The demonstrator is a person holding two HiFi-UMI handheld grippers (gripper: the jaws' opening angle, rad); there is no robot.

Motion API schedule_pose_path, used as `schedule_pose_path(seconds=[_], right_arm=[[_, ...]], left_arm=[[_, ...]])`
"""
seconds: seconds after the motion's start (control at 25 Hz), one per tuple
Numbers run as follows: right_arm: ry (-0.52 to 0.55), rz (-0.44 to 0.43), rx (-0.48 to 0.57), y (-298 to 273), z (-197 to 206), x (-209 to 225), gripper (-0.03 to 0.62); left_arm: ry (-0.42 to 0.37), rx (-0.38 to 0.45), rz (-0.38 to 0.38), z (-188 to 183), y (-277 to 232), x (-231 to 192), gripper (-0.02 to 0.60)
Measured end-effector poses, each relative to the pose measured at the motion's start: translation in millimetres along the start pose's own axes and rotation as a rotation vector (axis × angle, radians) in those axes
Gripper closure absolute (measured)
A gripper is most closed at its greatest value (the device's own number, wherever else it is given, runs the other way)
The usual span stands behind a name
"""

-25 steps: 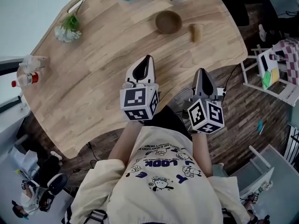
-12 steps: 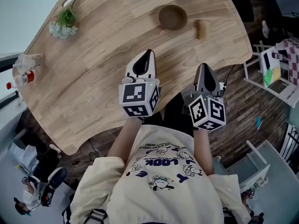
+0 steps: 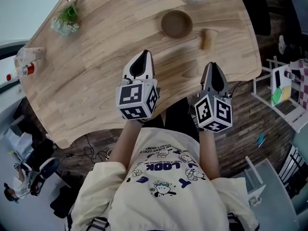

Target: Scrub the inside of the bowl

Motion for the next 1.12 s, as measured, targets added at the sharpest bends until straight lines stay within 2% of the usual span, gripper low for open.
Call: schedule_pose_path(seconds=[0.36,0.84,1.12], right_arm=[[-0.02,-0.053,-0.057,-40.5,-7.4,39.7,0.565],[-0.01,-0.085,-0.15,-73.2,-0.4,56.1,0.536],[-0.016,-0.083,-0.211,-81.8,11.2,62.1,0.511]], left_arm=[[0.05,-0.036,-0.094,0.3,-34.0,14.6,0.556],[0.177,-0.096,-0.146,1.4,-82.0,22.3,0.483],[0.185,-0.14,-0.171,6.8,-100.4,20.1,0.462]])
Point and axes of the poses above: the fingertips, and each gripper's own axes: y backward along the fingers, x to its right, z out of its underside, the point moved 3 cm from there along y, backward along the fingers, and after that the axes turned 5 degrees about -z, right-handed, at the moved point
